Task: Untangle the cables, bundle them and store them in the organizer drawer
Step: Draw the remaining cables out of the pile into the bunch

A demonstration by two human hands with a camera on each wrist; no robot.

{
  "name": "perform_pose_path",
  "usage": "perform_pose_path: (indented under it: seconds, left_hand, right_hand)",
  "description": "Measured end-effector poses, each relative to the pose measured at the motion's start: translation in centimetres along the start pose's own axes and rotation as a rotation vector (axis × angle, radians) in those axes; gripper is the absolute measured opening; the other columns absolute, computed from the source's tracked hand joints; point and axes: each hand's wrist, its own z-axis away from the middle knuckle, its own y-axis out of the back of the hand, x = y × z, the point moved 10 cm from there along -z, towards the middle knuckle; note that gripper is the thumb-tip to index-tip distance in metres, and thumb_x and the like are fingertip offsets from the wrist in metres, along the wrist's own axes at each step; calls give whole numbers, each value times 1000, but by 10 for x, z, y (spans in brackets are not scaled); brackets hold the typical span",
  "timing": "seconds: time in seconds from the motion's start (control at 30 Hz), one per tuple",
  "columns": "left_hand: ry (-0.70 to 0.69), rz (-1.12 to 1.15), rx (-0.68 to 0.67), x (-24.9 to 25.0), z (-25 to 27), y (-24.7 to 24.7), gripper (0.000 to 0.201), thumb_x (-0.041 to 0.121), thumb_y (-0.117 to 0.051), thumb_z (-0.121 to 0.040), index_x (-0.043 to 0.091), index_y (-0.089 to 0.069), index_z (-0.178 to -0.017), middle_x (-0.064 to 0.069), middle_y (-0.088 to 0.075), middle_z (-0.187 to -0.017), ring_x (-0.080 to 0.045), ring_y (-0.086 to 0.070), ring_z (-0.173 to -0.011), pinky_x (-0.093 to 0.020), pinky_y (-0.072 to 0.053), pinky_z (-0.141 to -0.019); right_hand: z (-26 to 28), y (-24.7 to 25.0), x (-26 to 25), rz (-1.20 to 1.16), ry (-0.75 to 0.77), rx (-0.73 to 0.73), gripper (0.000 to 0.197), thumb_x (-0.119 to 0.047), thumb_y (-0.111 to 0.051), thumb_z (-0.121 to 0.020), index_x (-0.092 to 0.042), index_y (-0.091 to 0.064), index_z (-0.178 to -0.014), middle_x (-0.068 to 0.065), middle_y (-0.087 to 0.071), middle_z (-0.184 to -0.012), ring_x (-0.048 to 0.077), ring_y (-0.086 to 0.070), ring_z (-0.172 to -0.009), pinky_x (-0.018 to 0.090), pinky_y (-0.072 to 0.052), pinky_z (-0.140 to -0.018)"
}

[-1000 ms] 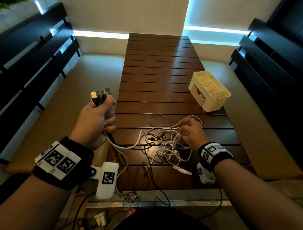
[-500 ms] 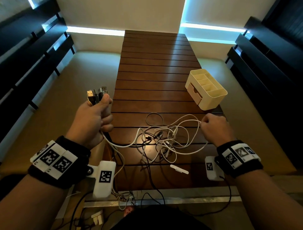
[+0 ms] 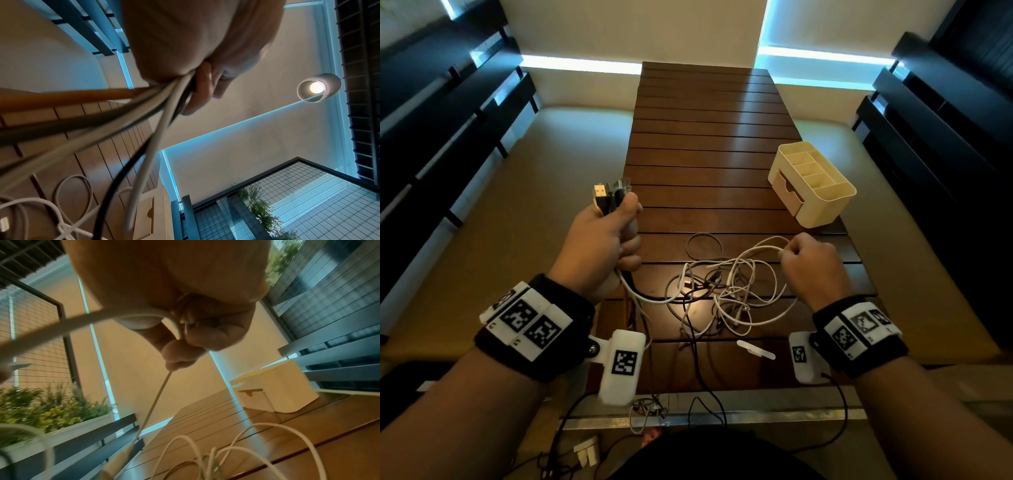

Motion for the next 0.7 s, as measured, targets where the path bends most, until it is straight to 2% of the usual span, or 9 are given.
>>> perform_pose_path:
  seconds: [0.1,0.2,0.23,0.33,0.4,0.47,0.57,0.63,0.7]
  left_hand:
    - [5,1,-4,0,1,-2,18,32,-50,-102,15,-52,-96,6,-28,-56,-7,-23,-42,-18,-24,-37]
    - [5,-8,7,1,2,1,19,33,-49,-102,15,-52,-97,7,-29,-55,-7,-24,-42,-18,-25,-37]
    - [7,-9,9,1,3,2,19,33,-49,-101,15,-52,-97,7,-29,-55,-7,-24,-42,-19,-25,-37]
    - [14,3,7,2,6,3,19,33,-49,-102,15,-52,-97,6,-28,-56,-7,-23,-43,-18,-24,-37]
    - [18,11,-1,2,9,3,19,33,-49,-102,15,-52,-96,6,-27,-56,-7,-23,-42,-18,-24,-36]
    - [23,16,-10,1,13,0,19,33,-49,-101,15,-53,-96,6,-26,-57,-7,-22,-42,-18,-24,-36]
    - [47,36,-30,-4,19,-7,19,33,-50,-100,15,-53,-95,5,-26,-57,-6,-22,-42,-18,-23,-36]
    - [58,44,-45,-8,22,-15,19,33,-50,-100,14,-53,-95,6,-26,-57,-6,-23,-41,-18,-24,-35]
    - [56,51,-46,-9,24,-20,19,33,-50,-100,14,-53,-96,5,-26,-57,-6,-23,-41,-18,-25,-35]
  right_hand:
    - [5,-7,-13,-12,41,-6,16,-26,-47,-98,-21,-61,-91,-1,-60,-84,18,-59,-78,33,-49,-67]
    - [13,-17,-20,10,82,-108,17,-24,-47,-100,-22,-58,-88,-3,-59,-83,10,-55,-74,24,-40,-58]
    - [20,-30,-23,30,104,-239,17,-23,-47,-100,-23,-57,-87,-3,-59,-84,10,-55,-75,23,-41,-60]
    - [69,-86,-20,302,212,-837,14,-21,-51,-99,-24,-62,-92,-4,-62,-92,11,-59,-86,23,-46,-69]
    - [95,-104,-1,528,227,-1057,16,-30,-57,-96,-23,-68,-106,-3,-66,-104,13,-60,-96,27,-48,-77]
    - [89,-105,6,554,194,-1018,27,-42,-61,-94,-27,-67,-115,-3,-65,-114,14,-60,-102,30,-49,-85]
    - [61,-98,-17,283,248,-789,63,-55,-70,-83,-37,-48,-140,-5,-48,-145,15,-49,-127,34,-44,-101]
    - [64,-99,-46,-50,311,-808,84,-53,-77,-77,-46,-32,-148,-13,-34,-156,10,-34,-139,35,-35,-110]
    - [80,-103,-73,-375,344,-899,85,-46,-81,-75,-54,-33,-144,-19,-36,-154,3,-32,-140,39,-33,-115]
